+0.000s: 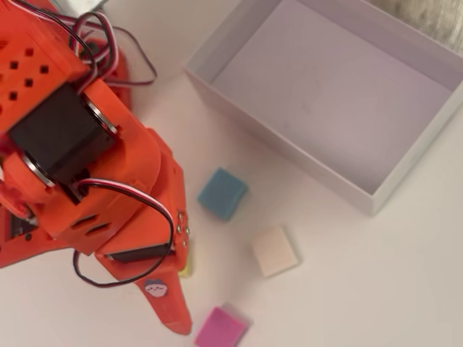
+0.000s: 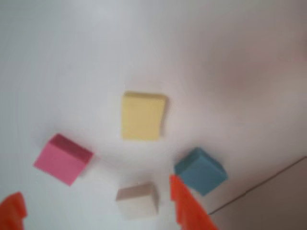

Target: Grasp the yellow cuboid and put it in the bin.

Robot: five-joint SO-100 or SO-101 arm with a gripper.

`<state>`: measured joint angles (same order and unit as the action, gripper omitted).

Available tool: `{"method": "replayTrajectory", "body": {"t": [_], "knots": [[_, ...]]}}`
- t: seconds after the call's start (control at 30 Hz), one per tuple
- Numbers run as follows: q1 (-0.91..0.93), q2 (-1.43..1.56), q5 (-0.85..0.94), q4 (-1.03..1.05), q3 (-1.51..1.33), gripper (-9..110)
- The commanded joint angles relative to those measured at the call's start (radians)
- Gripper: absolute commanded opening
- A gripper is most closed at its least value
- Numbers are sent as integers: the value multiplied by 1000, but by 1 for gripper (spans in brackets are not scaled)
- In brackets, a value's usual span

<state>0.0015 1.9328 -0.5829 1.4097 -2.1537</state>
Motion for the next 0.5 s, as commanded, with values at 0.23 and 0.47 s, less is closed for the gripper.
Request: {"method": "replayTrajectory", "body": {"t": [0.23,0.47], "knots": [[55,-98,49,-5,-35,38],[74,-161,66,-34,-35,34]]}}
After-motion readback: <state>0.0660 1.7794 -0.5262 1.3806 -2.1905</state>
